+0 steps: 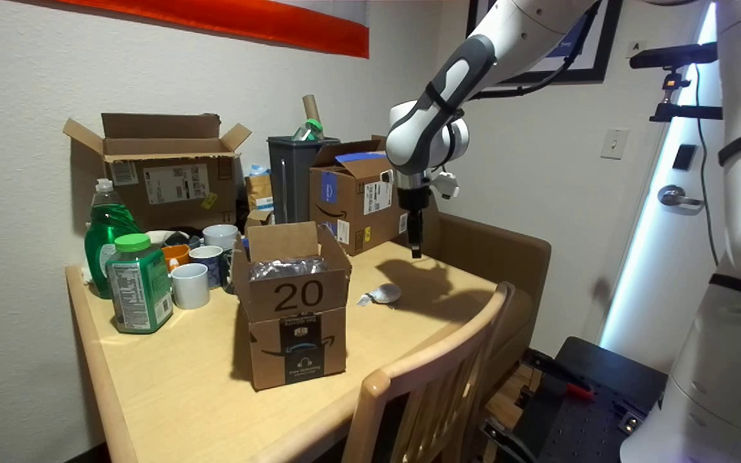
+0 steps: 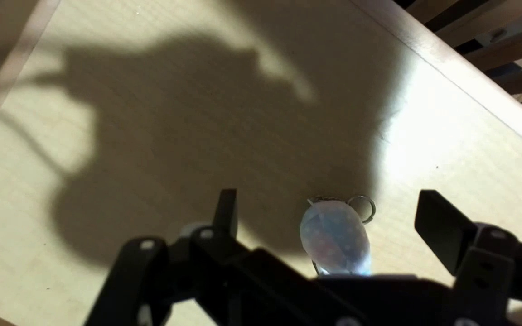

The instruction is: Put the white thing on the table in the box on the left

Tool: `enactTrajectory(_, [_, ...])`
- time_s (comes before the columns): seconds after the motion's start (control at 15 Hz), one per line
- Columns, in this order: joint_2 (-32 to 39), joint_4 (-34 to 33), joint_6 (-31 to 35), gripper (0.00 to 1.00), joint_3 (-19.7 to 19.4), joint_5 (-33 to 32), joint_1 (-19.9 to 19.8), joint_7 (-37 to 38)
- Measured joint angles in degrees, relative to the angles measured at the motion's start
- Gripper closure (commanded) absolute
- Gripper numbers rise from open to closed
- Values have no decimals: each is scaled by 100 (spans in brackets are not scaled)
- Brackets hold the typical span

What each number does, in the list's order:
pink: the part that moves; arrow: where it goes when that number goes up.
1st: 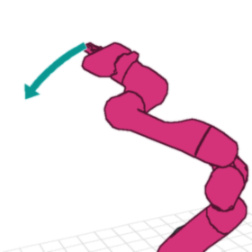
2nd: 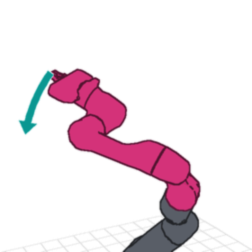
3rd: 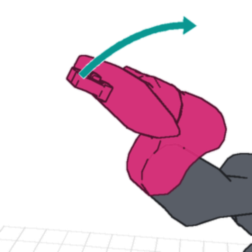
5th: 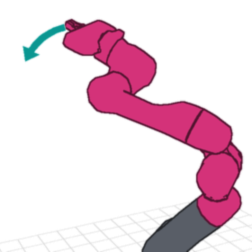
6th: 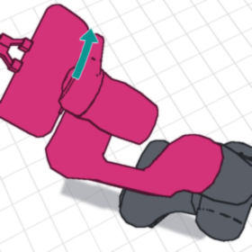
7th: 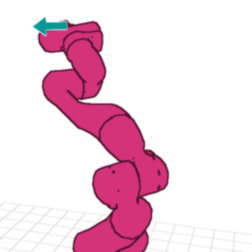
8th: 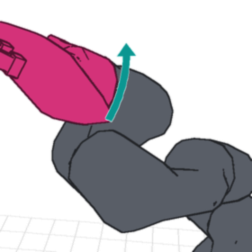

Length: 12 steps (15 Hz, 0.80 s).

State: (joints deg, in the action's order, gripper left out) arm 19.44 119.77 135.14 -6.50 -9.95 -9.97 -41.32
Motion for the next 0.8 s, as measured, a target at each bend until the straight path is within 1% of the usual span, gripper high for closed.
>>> enactTrajectory(0.2, [219,-116,63,0,39,-253,9,0])
enactTrajectory(0.8, [727,-376,146,0,292,-305,1,-26])
